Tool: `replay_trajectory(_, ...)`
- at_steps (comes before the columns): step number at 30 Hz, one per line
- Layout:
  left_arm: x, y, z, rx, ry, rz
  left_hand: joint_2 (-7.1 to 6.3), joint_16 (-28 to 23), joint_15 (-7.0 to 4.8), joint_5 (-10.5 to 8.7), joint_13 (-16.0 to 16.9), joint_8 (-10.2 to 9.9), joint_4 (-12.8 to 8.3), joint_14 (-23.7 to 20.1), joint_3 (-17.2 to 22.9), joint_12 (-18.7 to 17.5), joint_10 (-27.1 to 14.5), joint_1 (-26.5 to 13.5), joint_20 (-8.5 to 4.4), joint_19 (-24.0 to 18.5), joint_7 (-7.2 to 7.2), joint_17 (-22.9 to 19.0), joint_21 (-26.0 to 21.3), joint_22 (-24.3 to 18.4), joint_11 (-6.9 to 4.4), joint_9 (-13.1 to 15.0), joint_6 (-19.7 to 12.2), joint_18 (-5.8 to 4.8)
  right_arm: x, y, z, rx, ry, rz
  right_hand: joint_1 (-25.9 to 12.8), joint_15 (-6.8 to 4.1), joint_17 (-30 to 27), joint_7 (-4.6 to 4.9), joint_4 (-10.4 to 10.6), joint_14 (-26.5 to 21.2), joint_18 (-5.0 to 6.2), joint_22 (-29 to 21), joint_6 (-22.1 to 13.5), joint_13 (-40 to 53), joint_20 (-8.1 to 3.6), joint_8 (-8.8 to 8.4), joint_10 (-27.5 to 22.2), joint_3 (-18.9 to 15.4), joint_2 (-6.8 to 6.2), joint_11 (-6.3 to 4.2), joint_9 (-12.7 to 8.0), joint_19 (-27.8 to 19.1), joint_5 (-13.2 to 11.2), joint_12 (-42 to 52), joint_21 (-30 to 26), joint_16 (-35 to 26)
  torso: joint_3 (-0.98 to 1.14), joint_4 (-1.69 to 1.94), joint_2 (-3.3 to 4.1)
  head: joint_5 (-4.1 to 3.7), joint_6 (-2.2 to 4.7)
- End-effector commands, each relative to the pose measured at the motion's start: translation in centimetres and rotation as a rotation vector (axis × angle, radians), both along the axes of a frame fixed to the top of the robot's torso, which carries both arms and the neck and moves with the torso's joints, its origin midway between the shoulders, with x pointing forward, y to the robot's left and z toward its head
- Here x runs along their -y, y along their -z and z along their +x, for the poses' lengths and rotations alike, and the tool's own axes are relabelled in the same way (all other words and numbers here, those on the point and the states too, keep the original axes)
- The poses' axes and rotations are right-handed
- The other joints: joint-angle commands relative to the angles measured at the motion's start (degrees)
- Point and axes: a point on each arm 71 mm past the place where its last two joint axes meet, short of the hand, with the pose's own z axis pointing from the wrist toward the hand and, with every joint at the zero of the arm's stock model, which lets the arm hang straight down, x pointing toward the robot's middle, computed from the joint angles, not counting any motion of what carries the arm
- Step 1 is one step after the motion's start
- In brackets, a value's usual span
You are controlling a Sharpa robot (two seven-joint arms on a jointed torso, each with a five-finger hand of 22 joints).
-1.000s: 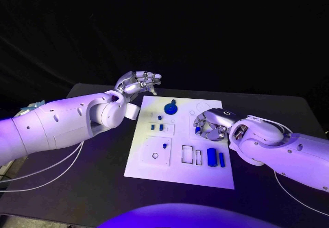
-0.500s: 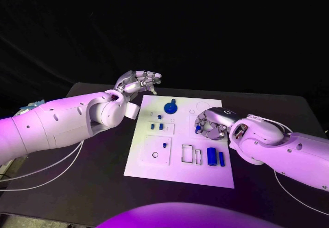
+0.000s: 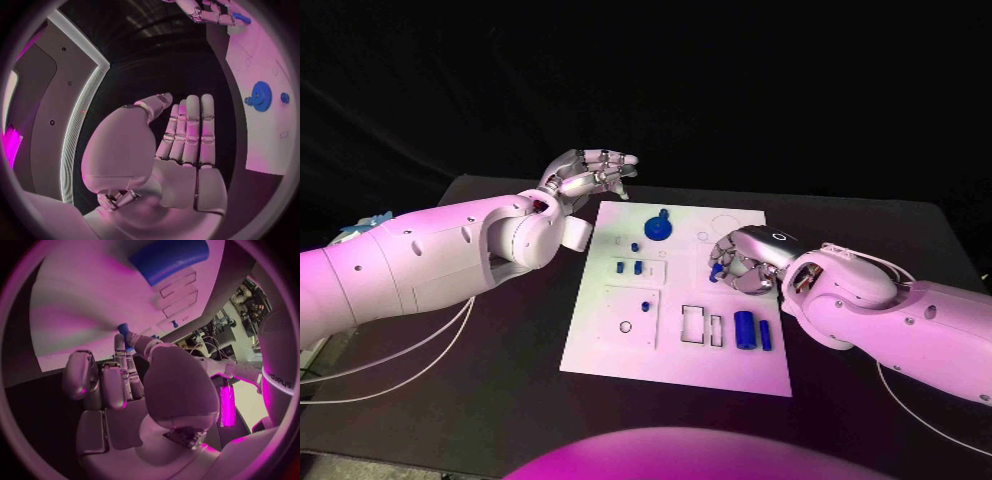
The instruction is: Assemble the parts on the task board
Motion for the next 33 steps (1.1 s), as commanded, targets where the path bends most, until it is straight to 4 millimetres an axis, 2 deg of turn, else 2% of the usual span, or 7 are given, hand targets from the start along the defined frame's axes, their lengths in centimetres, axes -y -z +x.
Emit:
replay_trajectory(1, 0.2, -0.1, 0.0, 0.003, 0.016, -0.007, 0.41, -0.26, 0.01, 0.31, 0.08, -0.12, -0.03, -0.39, -0.26, 0.19, -0.52, -0.02, 0.47, -0.04, 0.05, -0.06, -0.38, -0.07, 0.06, 0.06, -0.35, 0.70, 0.2, -0.5, 0.0, 0.012, 0.042, 0.060, -2.08, -0.44, -0.19, -0.34, 1.19, 1.11, -0.96, 5.60, -0.17, 0.11, -0.44, 2.15, 0.49, -0.26, -0.68, -0.16, 2.82, 0.05, -0.58, -0.32, -0.14, -0.30, 0.00, -0.01, -0.04, -0.05, 0.12)
replay_trajectory(13, 0.3, 0.0, 0.1, 0.002, 0.018, -0.007, 0.41, -0.26, 0.01, 0.31, 0.08, -0.12, -0.03, -0.39, -0.26, 0.19, -0.52, -0.02, 0.47, -0.04, 0.05, -0.06, -0.38, -0.07, 0.06, 0.06, -0.35, 0.70, -0.4, -3.0, -1.1, -0.027, 0.052, 0.192, -2.46, -0.46, -0.07, -0.35, 1.41, 1.14, -1.00, 5.70, -0.27, 0.13, -0.45, 2.22, 0.54, -0.39, -0.86, -0.17, 2.96, 0.15, -0.71, -0.40, 0.02, -0.26, 0.00, 0.01, -0.07, -0.01, 0.44)
replay_trajectory(17, 0.3, 0.0, 0.1, 0.001, 0.019, -0.008, 0.41, -0.26, 0.01, 0.31, 0.08, -0.12, -0.03, -0.39, -0.26, 0.19, -0.52, -0.02, 0.47, -0.04, 0.05, -0.06, -0.38, -0.07, 0.06, 0.06, -0.35, 0.70, -1.9, -3.7, -2.0, -0.036, 0.015, 0.229, -2.54, -0.46, 0.17, -0.35, 1.46, 1.19, -1.15, 6.00, -0.28, 0.14, -0.46, 2.25, 0.57, -0.42, -0.89, -0.17, 2.99, 0.46, -0.72, -0.41, 0.71, -0.16, 0.01, -0.13, -0.05, 0.16, 0.72)
replay_trajectory(22, 0.4, 0.1, 0.2, 0.001, 0.020, -0.009, 0.45, -0.24, 0.02, 0.29, 0.10, -0.12, -0.03, -0.42, -0.26, 0.27, -0.64, -0.03, 0.48, -0.02, 0.08, -0.09, -0.40, -0.07, 0.09, 0.09, -0.37, 0.70, -4.4, -3.6, -3.3, -0.059, -0.048, 0.263, -2.55, -0.47, 0.18, -0.34, 1.47, 1.20, -1.14, 5.98, -0.31, 0.14, -0.46, 2.25, 0.59, -0.41, -0.90, -0.18, 3.01, 0.45, -0.69, -0.42, 0.68, -0.15, 0.06, -0.28, -0.10, 0.81, 0.83)
replay_trajectory(26, 0.6, 0.1, 0.2, 0.001, 0.024, -0.010, 0.45, -0.24, 0.02, 0.29, 0.10, -0.12, -0.03, -0.42, -0.26, 0.27, -0.64, -0.03, 0.48, -0.02, 0.08, -0.09, -0.40, -0.07, 0.09, 0.09, -0.37, 0.70, -6.8, -3.0, -4.4, -0.082, -0.104, 0.287, -2.53, -0.47, 0.11, -0.32, 1.46, 1.19, -1.11, 5.95, -0.40, 0.14, -0.47, 2.24, 0.54, -0.36, -0.88, -0.18, 3.04, 0.42, -0.62, -0.47, 0.57, -0.18, -0.03, -0.14, -0.12, 1.23, 0.71)
replay_trajectory(30, 0.8, 0.1, 0.3, 0.000, 0.027, -0.011, 0.45, -0.24, 0.02, 0.29, 0.10, -0.12, -0.03, -0.42, -0.26, 0.27, -0.64, -0.03, 0.48, -0.02, 0.08, -0.09, -0.40, -0.07, 0.09, 0.09, -0.37, 0.70, -8.9, -1.9, -5.4, -0.114, -0.147, 0.301, -2.46, -0.48, 0.21, -0.27, 1.41, 1.22, -1.10, 5.93, -0.54, 0.13, -0.48, 2.21, 0.45, -0.27, -0.85, -0.16, 3.08, 0.40, -0.51, -0.57, 0.48, -0.13, -0.09, -0.06, -0.06, 2.02, 0.68)
replay_trajectory(33, 0.9, 0.2, 0.3, -0.001, 0.030, -0.012, 0.48, -0.23, 0.04, 0.28, 0.11, -0.12, -0.01, -0.44, -0.27, 0.33, -0.70, -0.06, 0.49, -0.01, 0.09, -0.11, -0.41, -0.07, 0.11, 0.10, -0.38, 0.70, -10.2, -1.0, -5.9, -0.143, -0.170, 0.305, -2.42, -0.47, 0.13, -0.25, 1.38, 1.21, -1.09, 5.91, -0.60, 0.13, -0.48, 2.20, 0.42, -0.23, -0.83, -0.15, 3.10, 0.39, -0.46, -0.61, 0.43, -0.17, -0.08, -0.08, -0.01, 2.43, 0.61)
